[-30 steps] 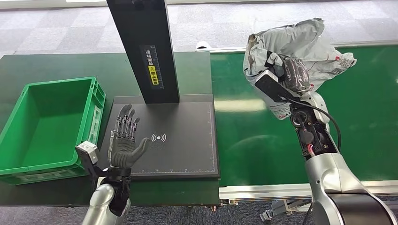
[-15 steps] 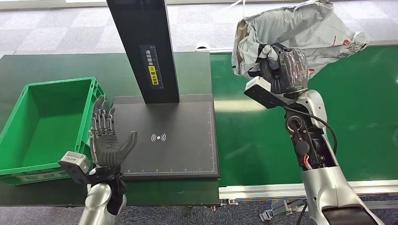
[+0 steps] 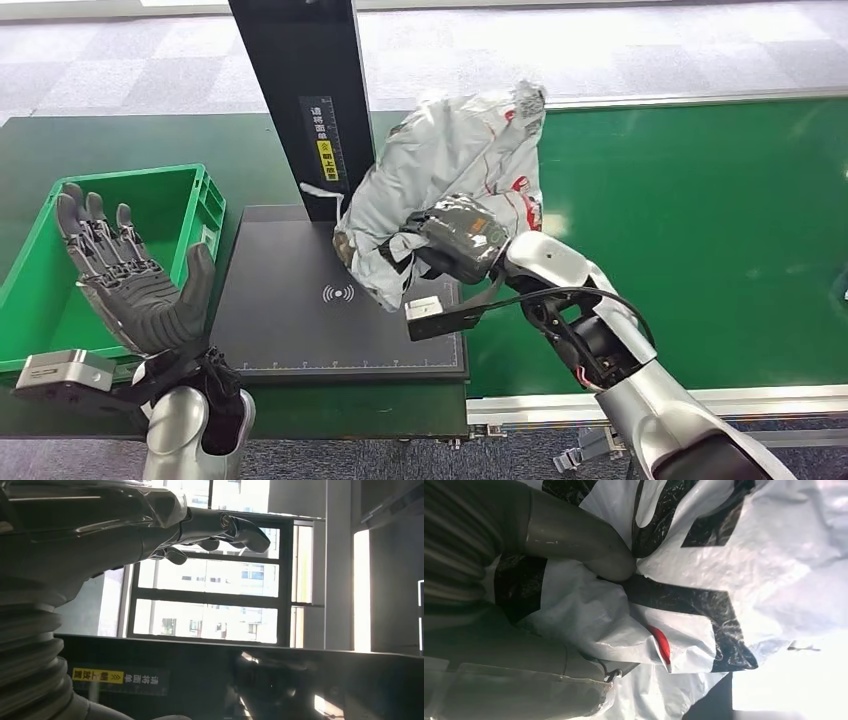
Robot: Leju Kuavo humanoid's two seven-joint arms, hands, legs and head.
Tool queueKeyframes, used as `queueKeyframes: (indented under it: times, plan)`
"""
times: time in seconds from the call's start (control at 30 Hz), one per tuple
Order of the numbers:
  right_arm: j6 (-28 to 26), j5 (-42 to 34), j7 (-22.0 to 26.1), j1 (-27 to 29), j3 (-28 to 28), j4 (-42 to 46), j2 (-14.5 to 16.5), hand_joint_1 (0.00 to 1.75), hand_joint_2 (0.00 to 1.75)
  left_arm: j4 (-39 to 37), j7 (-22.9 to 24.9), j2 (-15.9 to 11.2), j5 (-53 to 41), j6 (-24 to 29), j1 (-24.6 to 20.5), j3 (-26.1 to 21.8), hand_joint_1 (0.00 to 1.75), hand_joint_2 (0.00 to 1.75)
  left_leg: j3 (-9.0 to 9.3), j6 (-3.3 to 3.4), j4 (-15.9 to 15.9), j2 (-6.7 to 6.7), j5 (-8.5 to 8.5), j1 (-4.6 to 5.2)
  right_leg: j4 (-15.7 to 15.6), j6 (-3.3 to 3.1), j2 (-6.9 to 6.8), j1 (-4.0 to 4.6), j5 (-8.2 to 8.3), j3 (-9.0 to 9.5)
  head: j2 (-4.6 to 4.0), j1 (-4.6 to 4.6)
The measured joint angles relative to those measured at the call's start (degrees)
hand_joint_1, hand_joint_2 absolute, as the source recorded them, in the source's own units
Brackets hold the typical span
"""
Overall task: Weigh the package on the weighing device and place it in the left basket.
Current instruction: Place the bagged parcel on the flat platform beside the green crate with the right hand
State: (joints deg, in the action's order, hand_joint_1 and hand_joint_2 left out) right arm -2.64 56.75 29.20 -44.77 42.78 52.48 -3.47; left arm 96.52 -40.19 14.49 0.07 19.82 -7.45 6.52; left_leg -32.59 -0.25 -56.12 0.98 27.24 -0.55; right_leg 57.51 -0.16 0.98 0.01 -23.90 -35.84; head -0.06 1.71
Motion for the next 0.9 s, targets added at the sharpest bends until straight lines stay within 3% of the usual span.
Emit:
queueKeyframes:
  times: [0.23,0.4,0.77,0.9]
  plan:
    - [4.73,0.02,3.85,-3.51,8.43,-9.12,4.26,1.75,1.75,0.27,0.0,-0.02,0.46,0.15,-0.74,1.4,0.0,1.75,0.01,0.0,0.0,-0.04,0.01,0.0,0.0,0.0,0.02,0.0,0.0,0.0,0.01,0.01]
    - [5.09,0.05,5.35,-4.6,14.25,-15.75,7.94,1.75,1.75,0.26,0.0,0.0,1.15,-0.32,-0.99,2.39,0.0,1.75,0.01,-0.01,0.0,-0.05,0.02,0.0,0.0,0.0,0.01,0.01,-0.01,-0.02,0.0,0.0]
    - [4.61,-2.27,3.25,-5.81,18.66,-27.03,14.69,1.75,1.75,-1.95,0.02,0.5,2.16,-3.9,-2.39,4.37,0.0,1.75,0.04,-0.01,-0.01,-0.05,0.01,0.01,0.0,-0.01,0.03,0.0,-0.01,-0.01,0.01,0.01]
    - [4.85,-2.26,1.62,-5.72,20.09,-29.88,17.12,1.43,1.75,-3.36,0.01,0.9,2.37,-5.19,-3.07,5.09,0.0,1.75,0.04,-0.01,0.0,-0.05,0.02,0.0,0.0,-0.01,0.03,0.01,-0.01,-0.02,0.01,-0.01]
